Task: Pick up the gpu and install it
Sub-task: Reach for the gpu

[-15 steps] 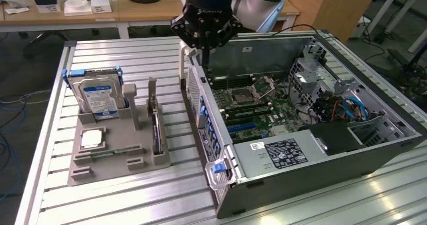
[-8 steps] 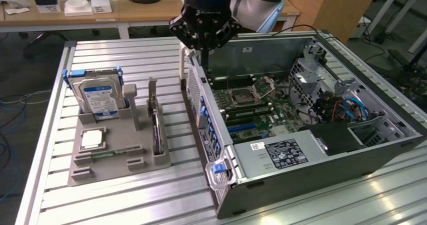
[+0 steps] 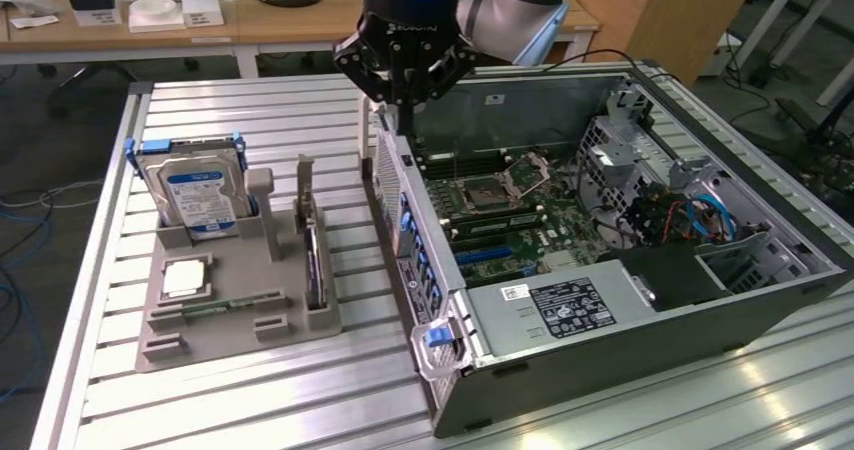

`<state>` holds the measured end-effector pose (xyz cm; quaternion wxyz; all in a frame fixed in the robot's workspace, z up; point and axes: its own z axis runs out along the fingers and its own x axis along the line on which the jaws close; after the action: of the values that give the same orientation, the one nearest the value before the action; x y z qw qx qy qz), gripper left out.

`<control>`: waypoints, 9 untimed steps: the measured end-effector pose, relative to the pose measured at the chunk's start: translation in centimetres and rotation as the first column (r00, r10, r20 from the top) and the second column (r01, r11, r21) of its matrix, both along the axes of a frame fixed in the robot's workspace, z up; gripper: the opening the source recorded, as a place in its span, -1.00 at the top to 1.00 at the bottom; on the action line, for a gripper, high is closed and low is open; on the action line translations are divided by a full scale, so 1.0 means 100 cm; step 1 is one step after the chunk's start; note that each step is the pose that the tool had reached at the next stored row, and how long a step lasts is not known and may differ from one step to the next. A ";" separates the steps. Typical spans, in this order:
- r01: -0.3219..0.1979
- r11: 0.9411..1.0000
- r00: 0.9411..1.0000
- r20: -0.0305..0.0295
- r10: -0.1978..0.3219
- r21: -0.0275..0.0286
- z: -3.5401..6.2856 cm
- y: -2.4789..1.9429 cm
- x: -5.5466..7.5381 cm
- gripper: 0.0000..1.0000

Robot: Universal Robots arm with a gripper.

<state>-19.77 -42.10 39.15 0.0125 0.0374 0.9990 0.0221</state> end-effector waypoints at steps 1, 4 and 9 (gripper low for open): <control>0.000 1.000 1.000 0.000 0.000 0.000 0.0000 -0.0008 -0.001 0.79; 0.000 1.000 1.000 0.000 0.000 0.000 -0.0001 -0.0032 -0.003 0.79; 0.000 1.000 1.000 0.000 0.000 0.000 -0.0001 -0.0072 -0.006 0.79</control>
<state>-20.41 -42.82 39.13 0.0125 0.0375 0.9990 0.0221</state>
